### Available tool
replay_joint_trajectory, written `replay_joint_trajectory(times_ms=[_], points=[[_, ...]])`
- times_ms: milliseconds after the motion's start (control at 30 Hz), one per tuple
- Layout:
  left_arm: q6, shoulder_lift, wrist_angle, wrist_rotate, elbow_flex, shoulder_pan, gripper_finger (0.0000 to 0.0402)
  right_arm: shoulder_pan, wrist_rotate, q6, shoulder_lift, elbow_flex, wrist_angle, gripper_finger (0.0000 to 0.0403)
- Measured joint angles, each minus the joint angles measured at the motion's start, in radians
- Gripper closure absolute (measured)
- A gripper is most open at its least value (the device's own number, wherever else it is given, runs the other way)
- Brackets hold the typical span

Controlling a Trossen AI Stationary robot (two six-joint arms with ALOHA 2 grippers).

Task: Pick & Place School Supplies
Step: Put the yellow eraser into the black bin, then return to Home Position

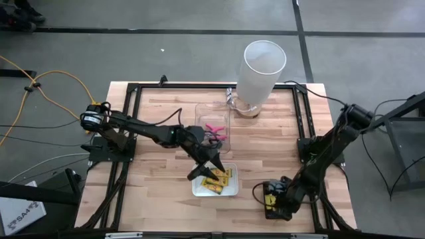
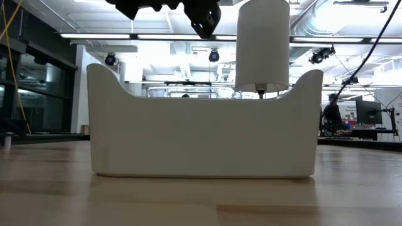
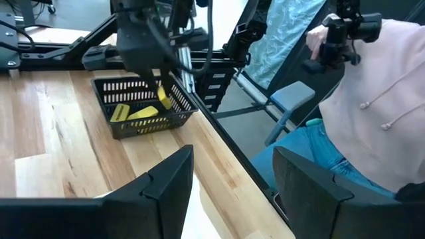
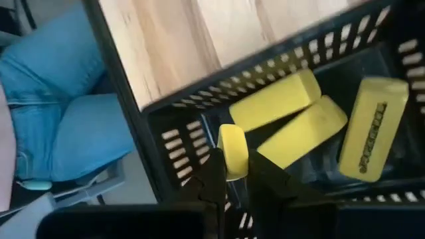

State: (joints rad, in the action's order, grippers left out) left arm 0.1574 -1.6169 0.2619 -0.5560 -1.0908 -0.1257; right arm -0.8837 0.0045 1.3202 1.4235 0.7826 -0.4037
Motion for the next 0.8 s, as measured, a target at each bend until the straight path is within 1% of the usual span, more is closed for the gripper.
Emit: replay_joint_trajectory(times_ms=[200, 633, 800], points=[[0.0, 0.0, 0.0, -0.001, 0.0, -0.018, 0.02, 0.0, -0.028, 0.016, 0.041, 0.0, 0.0, 0.0352], [0.0, 0.0, 0.001, 0.003, 0.0, -0.022, 0.02, 0.0, -0.027, 0.019, 0.041, 0.0, -0.007, 0.0296], [0.0, 0.0, 0.001, 0.004, 0.0, -0.022, 0.02, 0.005, -0.066, 0.014, 0.04, 0.0, -0.011, 0.0287]])
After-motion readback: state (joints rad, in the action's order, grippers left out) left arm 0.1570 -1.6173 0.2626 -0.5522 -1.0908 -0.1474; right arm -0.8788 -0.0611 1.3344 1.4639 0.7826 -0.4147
